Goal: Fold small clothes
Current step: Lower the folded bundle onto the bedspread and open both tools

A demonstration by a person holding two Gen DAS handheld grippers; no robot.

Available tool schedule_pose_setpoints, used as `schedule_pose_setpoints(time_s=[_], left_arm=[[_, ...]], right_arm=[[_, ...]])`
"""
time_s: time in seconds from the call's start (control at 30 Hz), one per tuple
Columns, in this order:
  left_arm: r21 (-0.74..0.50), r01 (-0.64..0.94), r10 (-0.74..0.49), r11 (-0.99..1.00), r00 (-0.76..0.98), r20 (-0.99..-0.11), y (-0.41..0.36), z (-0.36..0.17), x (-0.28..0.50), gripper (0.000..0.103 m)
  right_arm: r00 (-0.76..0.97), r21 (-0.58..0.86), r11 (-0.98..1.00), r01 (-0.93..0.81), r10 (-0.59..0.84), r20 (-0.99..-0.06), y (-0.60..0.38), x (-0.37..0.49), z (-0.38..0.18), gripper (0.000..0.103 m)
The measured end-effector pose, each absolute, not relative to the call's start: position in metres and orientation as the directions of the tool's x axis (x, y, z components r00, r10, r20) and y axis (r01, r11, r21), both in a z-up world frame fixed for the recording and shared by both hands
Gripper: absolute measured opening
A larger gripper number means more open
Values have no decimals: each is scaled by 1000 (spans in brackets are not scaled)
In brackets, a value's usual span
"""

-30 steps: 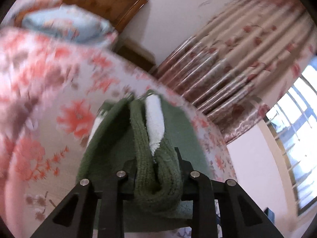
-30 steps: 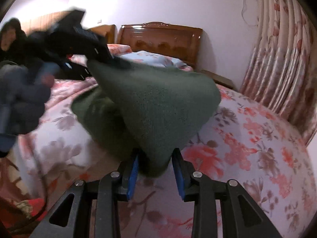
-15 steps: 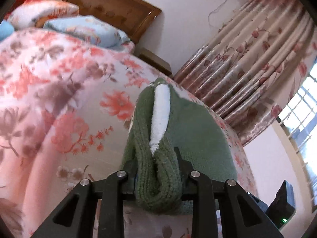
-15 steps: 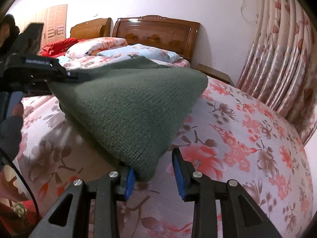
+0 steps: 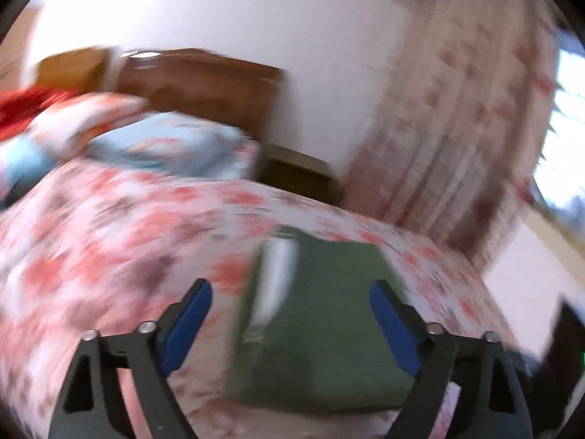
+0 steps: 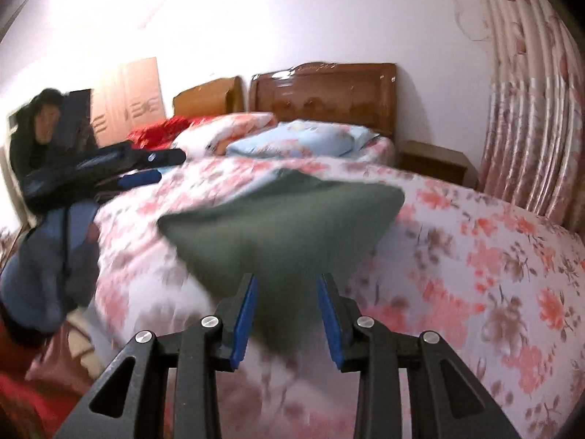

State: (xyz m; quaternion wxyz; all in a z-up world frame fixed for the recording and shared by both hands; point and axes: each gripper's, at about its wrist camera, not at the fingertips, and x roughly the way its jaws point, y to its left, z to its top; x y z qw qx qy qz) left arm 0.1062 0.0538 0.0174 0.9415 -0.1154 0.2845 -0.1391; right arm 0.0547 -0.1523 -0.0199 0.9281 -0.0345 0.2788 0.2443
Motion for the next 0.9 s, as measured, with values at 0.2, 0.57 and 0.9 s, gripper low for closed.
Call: schedule_pose_setpoints(time_s=[0.2,0.57,0.9], left_arm=[[-244,160,-288,957,656,-698,33,-62,156,103],[-222,283,-358,933,679,-641,4,6,201,103],[-276,247,-370,929,612,-699,-8,4,246,103]], right_arm=[[705,-67,854,-516,379,-600,-110,85,-56,43],[685,-15,831,-556,448,-574,-139,140,-30,44],[623,67,778,-624,548,-558,-165,178,-11,44]])
